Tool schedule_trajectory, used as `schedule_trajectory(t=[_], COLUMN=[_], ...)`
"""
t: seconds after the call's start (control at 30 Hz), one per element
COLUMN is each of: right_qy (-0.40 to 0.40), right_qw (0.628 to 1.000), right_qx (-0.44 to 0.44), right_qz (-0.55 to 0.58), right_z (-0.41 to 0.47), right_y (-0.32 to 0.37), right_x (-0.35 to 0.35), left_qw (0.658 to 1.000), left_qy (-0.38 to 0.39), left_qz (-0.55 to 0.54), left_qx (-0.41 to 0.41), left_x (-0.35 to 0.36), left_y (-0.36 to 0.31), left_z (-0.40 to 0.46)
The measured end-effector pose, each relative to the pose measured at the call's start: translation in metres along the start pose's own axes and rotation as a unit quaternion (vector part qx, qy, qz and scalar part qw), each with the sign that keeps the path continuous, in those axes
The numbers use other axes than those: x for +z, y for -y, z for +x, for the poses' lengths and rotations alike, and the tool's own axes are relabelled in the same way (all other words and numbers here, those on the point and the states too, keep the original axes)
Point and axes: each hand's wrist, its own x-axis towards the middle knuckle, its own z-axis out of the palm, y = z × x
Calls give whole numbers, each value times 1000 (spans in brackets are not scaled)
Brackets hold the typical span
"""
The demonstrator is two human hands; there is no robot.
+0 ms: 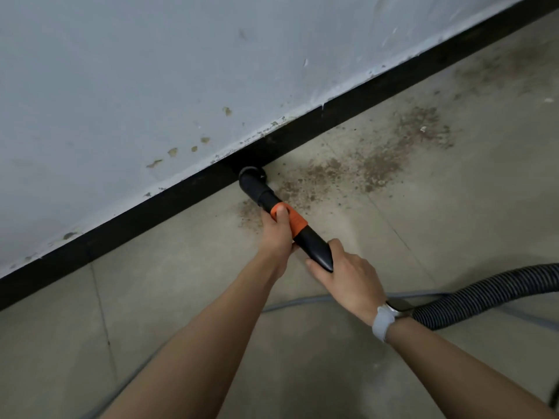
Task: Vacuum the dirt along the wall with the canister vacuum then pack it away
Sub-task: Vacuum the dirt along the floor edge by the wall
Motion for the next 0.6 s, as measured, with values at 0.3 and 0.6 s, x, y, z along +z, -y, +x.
schedule_trajectory(t=[0.3, 0.6], right_qy=[-62, -55], right_qw=[994, 985], right_qx=[74, 115], right_qz=[47, 119], right_z=[17, 31], right_y=[-40, -50], right_x=[-29, -42], left_qw=[994, 989], left_qy=[82, 106], left_qz=[64, 95], left_qx=[-16, -48], left_x=[77, 111], left_y=[-27, -46], left_z=[15, 26])
